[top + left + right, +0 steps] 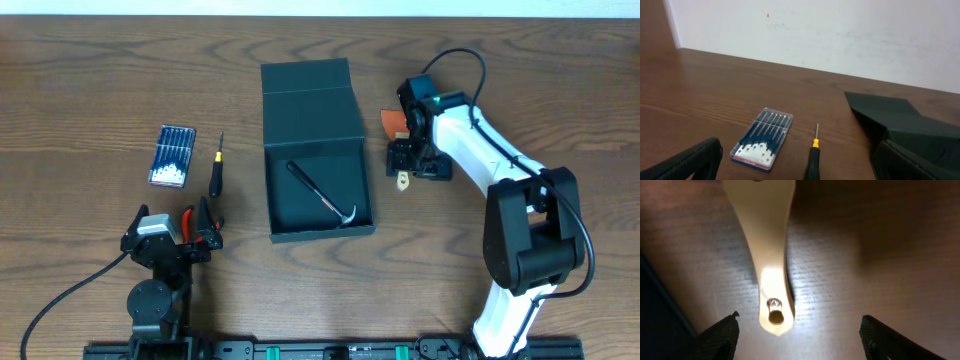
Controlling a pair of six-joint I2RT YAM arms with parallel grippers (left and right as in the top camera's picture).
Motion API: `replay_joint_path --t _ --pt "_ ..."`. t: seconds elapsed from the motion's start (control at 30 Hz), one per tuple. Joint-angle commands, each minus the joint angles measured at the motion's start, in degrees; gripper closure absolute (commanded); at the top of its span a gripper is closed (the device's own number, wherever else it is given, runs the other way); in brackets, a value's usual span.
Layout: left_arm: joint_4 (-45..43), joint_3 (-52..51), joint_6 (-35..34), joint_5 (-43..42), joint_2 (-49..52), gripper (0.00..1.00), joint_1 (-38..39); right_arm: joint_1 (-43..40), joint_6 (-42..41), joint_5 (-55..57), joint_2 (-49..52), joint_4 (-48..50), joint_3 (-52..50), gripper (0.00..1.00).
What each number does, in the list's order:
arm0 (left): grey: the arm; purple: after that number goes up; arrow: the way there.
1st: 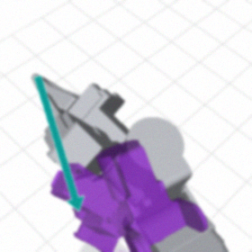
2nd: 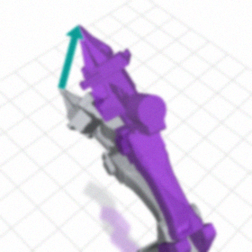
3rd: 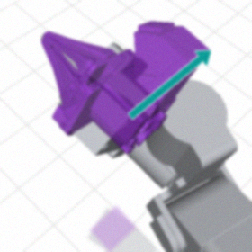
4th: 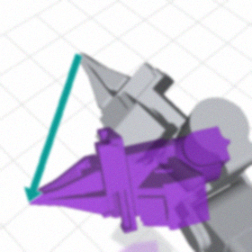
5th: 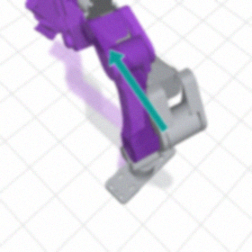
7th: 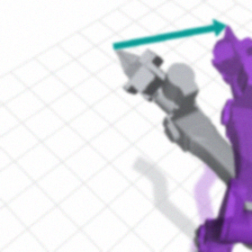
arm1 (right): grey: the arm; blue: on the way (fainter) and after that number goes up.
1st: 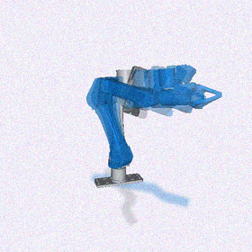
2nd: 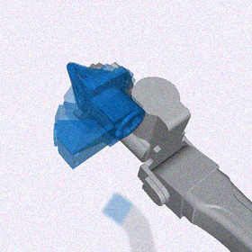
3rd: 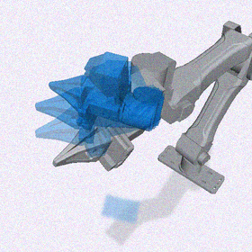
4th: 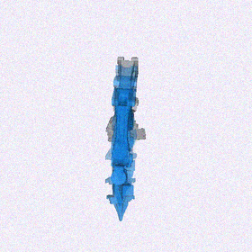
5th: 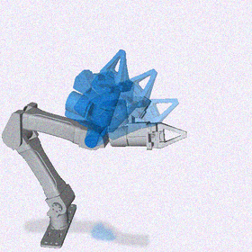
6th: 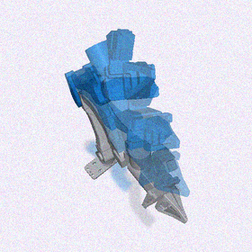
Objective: Pack container
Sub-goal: 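Move the right gripper to the scraper and grasp its wooden handle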
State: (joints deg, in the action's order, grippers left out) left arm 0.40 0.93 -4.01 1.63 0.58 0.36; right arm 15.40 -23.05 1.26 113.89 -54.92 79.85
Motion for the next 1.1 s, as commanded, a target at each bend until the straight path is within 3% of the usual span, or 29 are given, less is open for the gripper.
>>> replay_joint_path --t 0.0,0.4,0.8,0.83,0.87,0.97,1.07 --pt "1.1 -0.6 0.8 0.1 -0.3 0.02 -0.3 0.2 -1.9 -0.2 -0.3 2.2 -0.9 0.21" --pt "1.1 -0.7 0.8 0.1 -0.3 0.01 -0.3 0.2 -3.7 -0.2 1.0 7.4 -0.9 0.17" --pt "1.1 -0.7 0.8 0.1 -0.3 0.01 -0.3 0.2 -3.5 -1.2 9.9 6.7 -0.9 0.18" --pt "1.1 -0.6 0.8 0.1 -0.3 0.02 -0.3 0.3 -3.5 -1.4 9.9 6.7 -0.9 0.21" --pt "1.1 -0.7 0.8 0.1 -0.3 0.01 -0.3 0.3 -3.5 -1.5 10.0 6.8 -0.9 0.30" --pt "1.1 -0.7 0.8 0.1 -0.3 0.02 -0.3 0.5 -3.0 -1.5 9.9 7.2 -0.5 0.70" --pt "1.1 -0.7 0.8 0.1 -0.3 0.01 -0.3 0.6 -2.6 -1.6 9.9 6.9 -0.1 0.87"
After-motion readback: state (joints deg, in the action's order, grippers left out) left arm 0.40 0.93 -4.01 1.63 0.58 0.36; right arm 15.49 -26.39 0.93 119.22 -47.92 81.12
